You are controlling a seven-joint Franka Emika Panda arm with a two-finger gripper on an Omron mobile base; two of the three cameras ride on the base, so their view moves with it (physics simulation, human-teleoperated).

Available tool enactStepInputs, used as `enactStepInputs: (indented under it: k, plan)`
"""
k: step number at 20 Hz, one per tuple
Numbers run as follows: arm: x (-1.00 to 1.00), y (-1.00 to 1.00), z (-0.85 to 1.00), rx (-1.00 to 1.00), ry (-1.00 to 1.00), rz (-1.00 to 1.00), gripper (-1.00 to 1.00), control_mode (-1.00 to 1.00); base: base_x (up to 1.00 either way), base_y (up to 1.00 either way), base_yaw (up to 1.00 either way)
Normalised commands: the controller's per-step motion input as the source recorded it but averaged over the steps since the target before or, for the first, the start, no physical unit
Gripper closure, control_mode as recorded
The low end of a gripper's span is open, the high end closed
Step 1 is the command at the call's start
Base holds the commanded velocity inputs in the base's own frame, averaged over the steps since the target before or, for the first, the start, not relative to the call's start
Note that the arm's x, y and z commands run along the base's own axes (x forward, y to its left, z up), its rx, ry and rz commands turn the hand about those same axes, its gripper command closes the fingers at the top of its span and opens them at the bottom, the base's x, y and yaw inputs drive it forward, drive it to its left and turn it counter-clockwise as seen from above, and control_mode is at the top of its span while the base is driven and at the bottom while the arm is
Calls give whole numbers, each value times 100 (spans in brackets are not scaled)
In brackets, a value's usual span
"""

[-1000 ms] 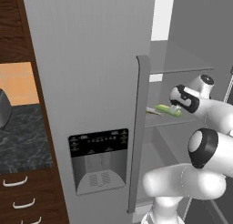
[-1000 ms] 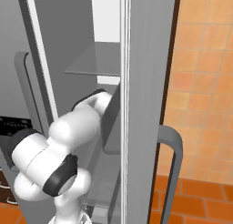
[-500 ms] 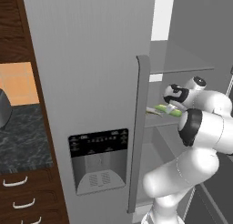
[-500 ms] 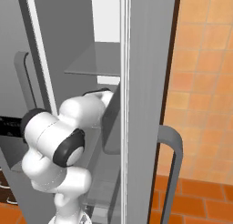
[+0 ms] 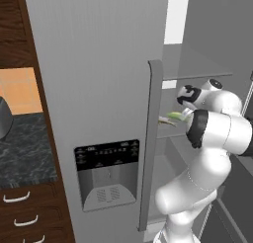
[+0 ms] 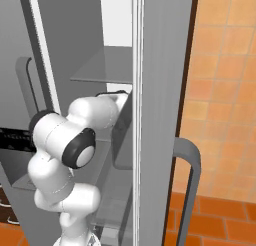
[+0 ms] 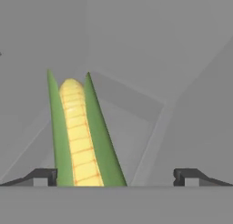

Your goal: Place one corn and one fish in each tupperware on the nearby counter, to pack two identical lunches.

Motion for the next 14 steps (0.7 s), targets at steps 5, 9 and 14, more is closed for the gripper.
enactStepInputs:
  k: [5, 9, 14]
  plan:
    - [0, 27, -37, -9, 8, 2, -100, -100, 0, 0, 0]
    - [-3, 26, -51, -12, 8, 4, -100, -100, 0, 0, 0]
    - [0, 4, -49, -6, 8, 7, 100, -100, 0, 0, 0]
